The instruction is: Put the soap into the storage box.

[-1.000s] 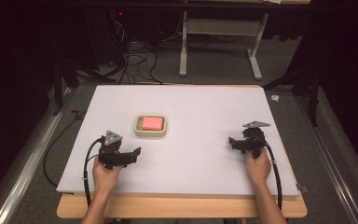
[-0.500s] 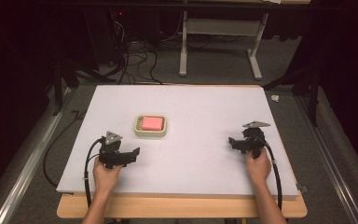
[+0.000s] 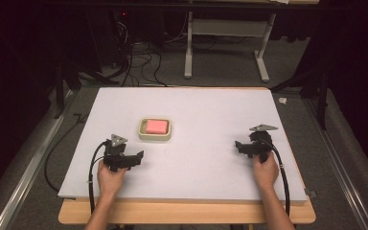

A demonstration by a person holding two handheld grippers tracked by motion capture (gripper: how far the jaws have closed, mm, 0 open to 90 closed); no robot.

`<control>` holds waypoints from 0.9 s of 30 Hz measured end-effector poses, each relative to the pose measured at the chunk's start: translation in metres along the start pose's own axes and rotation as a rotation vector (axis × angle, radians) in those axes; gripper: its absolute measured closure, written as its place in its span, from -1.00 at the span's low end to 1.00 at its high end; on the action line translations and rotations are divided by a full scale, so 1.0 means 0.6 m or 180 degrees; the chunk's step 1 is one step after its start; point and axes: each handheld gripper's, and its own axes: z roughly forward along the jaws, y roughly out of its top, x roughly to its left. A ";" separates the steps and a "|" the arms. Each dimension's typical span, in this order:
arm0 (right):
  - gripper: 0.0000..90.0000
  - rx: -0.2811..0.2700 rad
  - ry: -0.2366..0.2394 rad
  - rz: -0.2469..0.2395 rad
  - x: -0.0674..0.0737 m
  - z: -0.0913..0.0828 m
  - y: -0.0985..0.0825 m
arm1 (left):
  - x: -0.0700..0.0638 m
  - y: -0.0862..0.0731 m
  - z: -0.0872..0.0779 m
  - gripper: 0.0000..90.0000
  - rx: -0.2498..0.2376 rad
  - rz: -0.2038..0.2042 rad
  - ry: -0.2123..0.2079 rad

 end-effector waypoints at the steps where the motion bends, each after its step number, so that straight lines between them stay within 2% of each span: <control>1: -0.68 0.0000 0.0000 0.0000 0.000 0.000 0.000 | 0.000 0.000 0.002 -0.65 0.0002 0.0000 0.0013; 27: -0.68 0.0000 -0.0001 0.0000 0.000 0.000 0.000 | -0.004 -0.004 0.031 -0.65 0.0086 0.0077 0.0170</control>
